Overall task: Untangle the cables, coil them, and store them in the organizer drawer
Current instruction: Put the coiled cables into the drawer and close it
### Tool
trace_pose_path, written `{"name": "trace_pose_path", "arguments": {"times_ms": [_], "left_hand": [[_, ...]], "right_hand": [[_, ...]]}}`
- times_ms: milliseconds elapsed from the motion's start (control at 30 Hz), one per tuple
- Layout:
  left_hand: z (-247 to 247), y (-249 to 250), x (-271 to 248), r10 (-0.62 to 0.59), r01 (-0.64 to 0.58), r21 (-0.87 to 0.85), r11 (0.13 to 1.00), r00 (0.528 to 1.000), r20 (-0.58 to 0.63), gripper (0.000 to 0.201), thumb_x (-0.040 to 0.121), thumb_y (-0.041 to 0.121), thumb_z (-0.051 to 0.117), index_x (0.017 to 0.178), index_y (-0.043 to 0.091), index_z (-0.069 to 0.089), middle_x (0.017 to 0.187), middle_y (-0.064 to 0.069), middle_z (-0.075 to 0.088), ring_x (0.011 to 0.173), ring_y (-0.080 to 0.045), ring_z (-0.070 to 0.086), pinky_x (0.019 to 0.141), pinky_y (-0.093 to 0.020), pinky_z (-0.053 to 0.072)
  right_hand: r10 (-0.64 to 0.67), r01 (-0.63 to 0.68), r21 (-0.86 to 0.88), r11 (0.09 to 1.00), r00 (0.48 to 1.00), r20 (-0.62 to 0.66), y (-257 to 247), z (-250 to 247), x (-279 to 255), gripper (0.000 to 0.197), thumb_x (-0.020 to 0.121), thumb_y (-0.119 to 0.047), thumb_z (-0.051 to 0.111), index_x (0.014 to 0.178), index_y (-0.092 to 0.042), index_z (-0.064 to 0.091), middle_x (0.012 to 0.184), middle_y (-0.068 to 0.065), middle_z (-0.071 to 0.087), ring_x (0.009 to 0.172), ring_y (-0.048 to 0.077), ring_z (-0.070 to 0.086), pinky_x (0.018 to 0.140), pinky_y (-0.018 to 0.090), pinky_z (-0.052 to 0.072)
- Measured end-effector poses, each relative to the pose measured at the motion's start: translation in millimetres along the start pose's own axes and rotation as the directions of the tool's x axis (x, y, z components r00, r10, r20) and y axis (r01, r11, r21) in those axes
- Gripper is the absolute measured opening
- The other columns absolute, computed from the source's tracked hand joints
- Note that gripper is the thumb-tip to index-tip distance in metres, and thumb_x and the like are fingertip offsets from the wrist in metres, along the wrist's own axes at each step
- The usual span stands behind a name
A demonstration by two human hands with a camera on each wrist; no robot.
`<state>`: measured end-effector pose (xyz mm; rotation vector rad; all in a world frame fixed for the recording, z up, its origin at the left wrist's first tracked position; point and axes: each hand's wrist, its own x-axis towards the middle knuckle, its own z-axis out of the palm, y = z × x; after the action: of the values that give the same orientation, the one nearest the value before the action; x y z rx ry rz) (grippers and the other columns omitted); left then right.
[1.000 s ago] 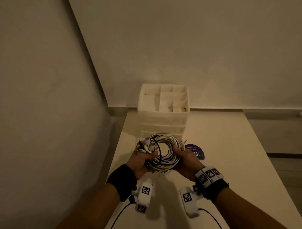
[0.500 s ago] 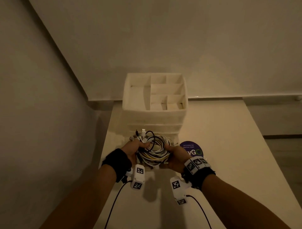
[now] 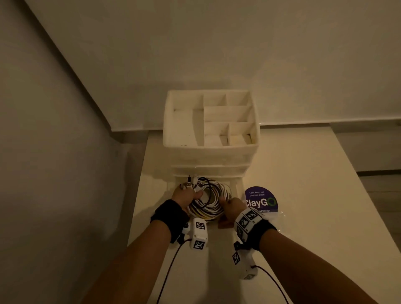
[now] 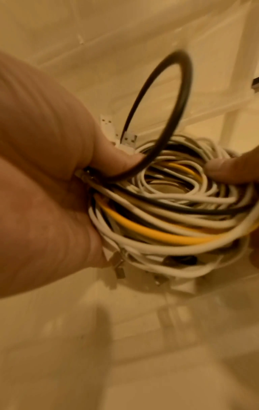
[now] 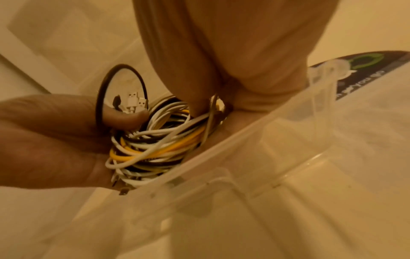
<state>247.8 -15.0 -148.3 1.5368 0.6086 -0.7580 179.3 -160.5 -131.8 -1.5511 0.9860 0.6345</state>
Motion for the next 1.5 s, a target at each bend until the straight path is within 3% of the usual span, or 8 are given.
{"name": "trace_pose_path", "arguments": {"times_ms": [300, 367, 567, 667, 900, 1033, 1200, 1500], "left_hand": [[9, -28, -27, 0.327, -0.309, 0.119, 0.944, 0.926, -0.189, 0.096, 0.068, 0.022, 0.087, 0.146, 0.016, 0.031, 0.120, 0.000, 0.056, 0.114, -0.021, 0.057, 0.101, -0.033, 0.045], [8, -33, -26, 0.367, -0.318, 0.232, 0.919, 0.905, -0.216, 0.093, 0.071, 0.026, 0.085, 0.145, 0.017, 0.030, 0.113, 0.003, 0.055, 0.108, -0.018, 0.057, 0.092, -0.027, 0.044], [12, -41, -15, 0.409, -0.293, 0.429, 0.854, 0.889, -0.208, 0.065, 0.077, 0.053, 0.062, 0.126, 0.012, 0.054, 0.109, -0.011, 0.069, 0.092, -0.028, 0.066, 0.084, -0.041, 0.054], [16, -38, -21, 0.381, -0.300, 0.337, 0.892, 0.902, -0.205, 0.062, 0.083, 0.033, 0.064, 0.137, 0.014, 0.041, 0.120, -0.015, 0.064, 0.104, -0.030, 0.063, 0.093, -0.042, 0.051], [3, -49, -59, 0.529, -0.489, 0.274, 0.828, 0.843, -0.096, 0.104, 0.076, 0.012, 0.078, 0.150, 0.036, 0.011, 0.152, 0.001, 0.034, 0.133, -0.014, 0.042, 0.106, -0.030, 0.042], [-6, -74, -69, 0.794, -0.541, 0.808, 0.232, 0.586, 0.164, 0.073, 0.096, 0.038, 0.047, 0.152, 0.031, 0.002, 0.163, 0.004, -0.001, 0.149, -0.018, -0.008, 0.120, -0.047, 0.006], [-9, -52, -35, 0.562, -0.199, 0.976, 0.087, 0.819, 0.117, 0.087, 0.079, 0.065, -0.023, 0.149, 0.014, -0.020, 0.151, -0.009, -0.036, 0.144, -0.034, -0.023, 0.117, -0.058, -0.003], [7, -51, -20, 0.615, -0.226, 0.966, 0.127, 0.782, 0.102, 0.077, 0.099, 0.051, -0.003, 0.146, 0.000, 0.031, 0.152, -0.022, 0.032, 0.145, -0.036, 0.021, 0.116, -0.053, 0.006]], "right_hand": [[-0.287, 0.266, -0.119, 0.957, 0.927, -0.240, 16, 4, 4, 0.035, 0.091, -0.029, 0.063, 0.106, -0.010, 0.039, 0.109, 0.014, 0.054, 0.093, 0.034, 0.062, 0.057, 0.044, 0.060], [-0.434, 0.374, -0.250, 0.893, 0.862, -0.262, 24, 6, -4, 0.038, 0.094, -0.024, 0.057, 0.122, -0.010, 0.036, 0.124, 0.017, 0.050, 0.108, 0.033, 0.056, 0.088, 0.044, 0.054], [-0.878, 0.693, -0.690, 0.211, 0.444, 0.177, 22, 19, -38, 0.056, 0.099, -0.035, 0.020, 0.152, -0.018, 0.012, 0.159, 0.005, 0.015, 0.148, 0.023, 0.006, 0.121, 0.042, 0.009], [-0.753, 0.664, -0.748, 0.003, 0.493, 0.435, 23, 14, -14, 0.070, 0.082, -0.032, 0.002, 0.151, -0.024, -0.008, 0.159, -0.006, -0.010, 0.146, 0.017, -0.019, 0.122, 0.044, -0.003], [-0.706, 0.553, -0.833, -0.010, 0.587, 0.397, 31, 13, 14, 0.070, 0.091, -0.046, 0.022, 0.154, -0.020, 0.005, 0.160, -0.003, -0.010, 0.147, 0.025, -0.014, 0.121, 0.047, -0.002], [-0.712, 0.528, -0.849, -0.013, 0.591, 0.379, 31, 18, 10, 0.080, 0.085, -0.059, 0.017, 0.154, -0.020, 0.009, 0.161, 0.000, -0.004, 0.148, 0.028, -0.008, 0.119, 0.043, -0.009], [-0.709, 0.521, -0.853, 0.028, 0.612, 0.351, 30, 19, 9, 0.062, 0.091, -0.039, 0.022, 0.148, -0.018, 0.031, 0.159, 0.004, 0.021, 0.146, 0.032, 0.015, 0.116, 0.052, 0.022], [-0.721, 0.644, -0.757, 0.113, 0.578, 0.384, 32, 11, 16, 0.072, 0.086, -0.046, -0.002, 0.153, -0.021, 0.005, 0.153, -0.012, -0.018, 0.145, 0.016, -0.023, 0.115, 0.031, -0.021]]}}
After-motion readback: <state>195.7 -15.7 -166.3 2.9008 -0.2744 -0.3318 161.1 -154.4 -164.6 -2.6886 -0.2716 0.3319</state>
